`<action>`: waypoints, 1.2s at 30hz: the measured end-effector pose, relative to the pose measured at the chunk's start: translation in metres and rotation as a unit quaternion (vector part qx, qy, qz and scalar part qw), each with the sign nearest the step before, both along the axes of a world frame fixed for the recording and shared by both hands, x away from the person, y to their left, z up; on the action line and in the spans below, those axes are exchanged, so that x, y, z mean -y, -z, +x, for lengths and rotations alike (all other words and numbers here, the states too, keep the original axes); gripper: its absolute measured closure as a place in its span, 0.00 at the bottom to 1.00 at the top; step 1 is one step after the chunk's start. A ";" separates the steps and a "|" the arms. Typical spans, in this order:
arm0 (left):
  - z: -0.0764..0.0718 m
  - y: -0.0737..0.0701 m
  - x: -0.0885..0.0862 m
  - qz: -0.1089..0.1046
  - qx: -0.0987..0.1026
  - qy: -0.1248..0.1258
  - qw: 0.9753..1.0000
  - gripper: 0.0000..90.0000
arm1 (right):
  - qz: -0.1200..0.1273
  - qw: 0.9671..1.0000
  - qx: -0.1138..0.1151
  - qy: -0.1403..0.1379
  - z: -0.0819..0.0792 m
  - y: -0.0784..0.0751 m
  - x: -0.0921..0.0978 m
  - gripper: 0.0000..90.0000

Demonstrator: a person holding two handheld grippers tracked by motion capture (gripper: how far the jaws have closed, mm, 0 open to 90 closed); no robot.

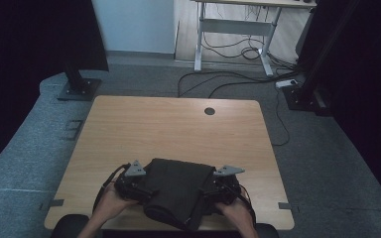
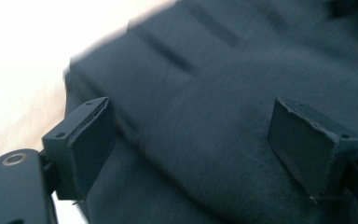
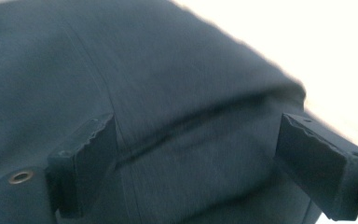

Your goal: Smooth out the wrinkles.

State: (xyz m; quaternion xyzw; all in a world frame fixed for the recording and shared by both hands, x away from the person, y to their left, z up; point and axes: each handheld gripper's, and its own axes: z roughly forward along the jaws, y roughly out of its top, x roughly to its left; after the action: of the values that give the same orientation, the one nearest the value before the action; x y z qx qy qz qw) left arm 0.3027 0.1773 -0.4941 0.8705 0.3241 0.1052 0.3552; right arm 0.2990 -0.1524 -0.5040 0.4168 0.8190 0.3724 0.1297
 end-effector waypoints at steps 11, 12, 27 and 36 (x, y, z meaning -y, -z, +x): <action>0.000 0.036 -0.002 0.011 -0.012 -0.032 0.999 0.11 | -0.037 0.998 -0.043 0.031 0.000 0.032 -0.007 0.00; 0.002 0.037 -0.002 0.011 -0.011 -0.033 0.999 0.09 | -0.037 0.998 -0.046 0.032 0.001 0.033 -0.007 0.00; 0.048 0.045 -0.004 0.000 0.019 -0.085 0.996 0.05 | -0.060 0.996 -0.010 0.062 0.050 0.036 -0.016 0.00; 0.080 0.047 -0.001 -0.003 0.029 -0.117 0.993 0.05 | -0.058 0.994 0.004 0.090 0.091 0.037 -0.018 0.00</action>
State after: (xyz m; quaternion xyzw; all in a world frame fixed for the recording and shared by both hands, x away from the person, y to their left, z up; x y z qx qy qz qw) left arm 0.3831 0.1783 -0.5411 0.8217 0.4139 0.1706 0.3527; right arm 0.3897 -0.1339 -0.5415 0.4790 0.7982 0.3123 0.1896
